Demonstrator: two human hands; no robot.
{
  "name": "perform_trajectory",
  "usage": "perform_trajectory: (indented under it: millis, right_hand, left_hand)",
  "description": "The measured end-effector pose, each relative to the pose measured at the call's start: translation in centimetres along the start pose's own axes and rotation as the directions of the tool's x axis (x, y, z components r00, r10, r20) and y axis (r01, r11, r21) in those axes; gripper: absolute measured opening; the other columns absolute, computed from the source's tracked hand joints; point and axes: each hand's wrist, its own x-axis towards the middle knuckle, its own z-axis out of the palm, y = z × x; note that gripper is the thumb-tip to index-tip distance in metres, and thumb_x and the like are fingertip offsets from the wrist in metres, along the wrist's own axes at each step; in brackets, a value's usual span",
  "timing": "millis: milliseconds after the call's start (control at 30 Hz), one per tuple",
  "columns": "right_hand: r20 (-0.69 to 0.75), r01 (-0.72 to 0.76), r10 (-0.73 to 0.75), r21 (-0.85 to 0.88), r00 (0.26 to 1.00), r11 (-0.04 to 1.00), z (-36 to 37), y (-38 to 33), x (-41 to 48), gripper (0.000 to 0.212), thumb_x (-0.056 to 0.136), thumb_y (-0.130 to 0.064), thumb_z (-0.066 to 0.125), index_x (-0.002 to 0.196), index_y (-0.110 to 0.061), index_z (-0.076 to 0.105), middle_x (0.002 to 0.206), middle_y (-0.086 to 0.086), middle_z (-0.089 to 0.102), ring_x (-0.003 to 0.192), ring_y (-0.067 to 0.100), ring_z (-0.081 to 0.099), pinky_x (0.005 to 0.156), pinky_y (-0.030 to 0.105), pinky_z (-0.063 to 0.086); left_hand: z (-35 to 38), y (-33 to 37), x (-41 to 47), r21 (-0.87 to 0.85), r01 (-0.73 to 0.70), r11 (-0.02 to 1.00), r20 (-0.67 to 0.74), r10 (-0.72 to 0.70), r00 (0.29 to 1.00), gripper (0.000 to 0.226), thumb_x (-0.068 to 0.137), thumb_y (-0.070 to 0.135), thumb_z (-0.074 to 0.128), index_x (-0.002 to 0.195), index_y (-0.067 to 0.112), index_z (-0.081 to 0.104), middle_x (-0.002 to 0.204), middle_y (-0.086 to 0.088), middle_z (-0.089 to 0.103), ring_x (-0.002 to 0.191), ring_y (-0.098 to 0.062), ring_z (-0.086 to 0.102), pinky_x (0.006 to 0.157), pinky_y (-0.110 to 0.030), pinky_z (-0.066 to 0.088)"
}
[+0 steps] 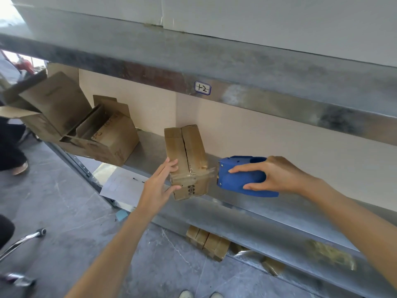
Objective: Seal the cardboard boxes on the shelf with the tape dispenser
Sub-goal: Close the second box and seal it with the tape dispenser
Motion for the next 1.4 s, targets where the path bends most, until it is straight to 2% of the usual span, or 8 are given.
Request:
perform_trajectory:
  millis: [167, 300, 433, 733, 867, 1033, 1167, 1400]
  right_hand:
    - [0.018, -0.022, 0.023, -0.030, 1.000, 0.999, -0.1, 0.2, 0.4, 0.049, 0.090, -0.049, 0.064, 0.124, -0.073, 0.037, 0.050, -0.009, 0.045, 0.048, 0.011, 0.038, 0.057, 0.016, 0.034]
    - [0.061, -0.038, 0.042, -0.062, 0.997, 0.997, 0.1, -0.4, 1.1, 0.048, 0.092, -0.047, 0.062, 0.127, -0.068, 0.039, 0.066, -0.049, 0.043, 0.050, 0.007, 0.036, 0.055, 0.014, 0.029]
    - [-0.007, -0.057, 0.056, -0.100, 0.998, 0.993, 1.2, -0.2, 1.9, 0.047, 0.092, -0.050, 0.060, 0.132, -0.065, 0.042, 0.052, -0.010, 0.047, 0.052, 0.008, 0.039, 0.056, 0.014, 0.030]
    - [-0.026, -0.018, 0.009, -0.345, 1.000, 0.938, 3.6, -1.9, 3.1, 0.051, 0.101, -0.050, 0.043, 0.147, -0.058, 0.023, 0.060, -0.005, 0.041, 0.055, 0.011, 0.037, 0.048, 0.025, 0.022]
    - [-0.098, -0.057, 0.023, -0.353, 0.995, 0.934, 4.9, -2.0, 3.7, 0.053, 0.098, -0.049, 0.052, 0.147, -0.052, 0.031, 0.058, -0.006, 0.038, 0.054, 0.016, 0.040, 0.044, 0.025, 0.018]
    - [-0.115, -0.298, 0.287, -0.103, 0.951, 0.949, 6.5, -0.2, 4.6, 0.053, 0.098, -0.053, 0.047, 0.148, -0.051, 0.028, 0.060, -0.002, 0.051, 0.052, 0.013, 0.047, 0.057, 0.033, 0.047]
    - [-0.064, -0.370, 0.377, 0.097, 0.924, 0.924, 8.9, 1.8, 4.8, 0.057, 0.098, -0.028, 0.046, 0.149, -0.047, 0.027, 0.056, 0.000, 0.049, 0.047, 0.013, 0.042, 0.049, 0.031, 0.037]
    - [0.029, -0.440, 0.442, 0.179, 0.897, 0.880, 11.7, 4.0, 4.3, 0.065, 0.102, -0.024, 0.047, 0.153, -0.047, 0.013, 0.051, 0.002, 0.036, 0.041, 0.014, 0.034, 0.043, 0.028, 0.030]
  left_hand:
    - [-0.1, 0.1, 0.0, 0.001, 0.003, 1.000, 0.015, -0.003, 1.000, 0.056, 0.077, 0.020, 0.081, 0.128, 0.011, 0.059, 0.142, 0.010, 0.054, 0.139, 0.011, 0.032, 0.111, -0.041, 0.043]
    - [0.0, 0.0, -0.1, -0.012, 0.018, 1.000, 0.025, -0.018, 1.000, 0.053, 0.078, 0.014, 0.083, 0.126, 0.014, 0.059, 0.143, 0.011, 0.053, 0.146, -0.005, 0.031, 0.112, -0.045, 0.043]
    - [0.0, 0.0, 0.0, -0.013, 0.019, 1.000, 0.028, -0.018, 0.999, 0.051, 0.077, 0.015, 0.083, 0.123, 0.014, 0.060, 0.144, 0.009, 0.054, 0.146, -0.009, 0.033, 0.108, -0.048, 0.046]
    - [0.3, -0.6, -0.1, -0.072, 0.008, 0.997, 0.030, -0.006, 1.000, 0.052, 0.077, 0.016, 0.083, 0.123, 0.017, 0.059, 0.144, 0.010, 0.053, 0.147, -0.012, 0.033, 0.107, -0.053, 0.047]
    - [-0.1, -0.4, 0.1, -0.056, -0.004, 0.998, 0.033, 0.006, 0.999, 0.052, 0.077, 0.020, 0.083, 0.123, 0.016, 0.059, 0.145, 0.013, 0.051, 0.147, -0.011, 0.033, 0.110, -0.049, 0.044]
    - [-0.2, 0.1, 0.1, -0.027, -0.009, 1.000, 0.009, 0.009, 1.000, 0.051, 0.074, 0.021, 0.084, 0.119, 0.016, 0.059, 0.143, 0.017, 0.050, 0.145, -0.009, 0.035, 0.111, -0.040, 0.044]
    - [-0.1, 0.6, 0.1, -0.026, 0.029, 0.999, -0.013, -0.029, 0.999, 0.053, 0.072, 0.019, 0.086, 0.118, 0.017, 0.060, 0.142, 0.018, 0.052, 0.144, -0.007, 0.035, 0.111, -0.036, 0.043]
    - [0.1, 1.1, 0.1, -0.033, 0.050, 0.998, -0.033, -0.051, 0.998, 0.055, 0.070, 0.016, 0.088, 0.118, 0.015, 0.061, 0.140, 0.013, 0.055, 0.143, -0.010, 0.038, 0.114, -0.033, 0.039]
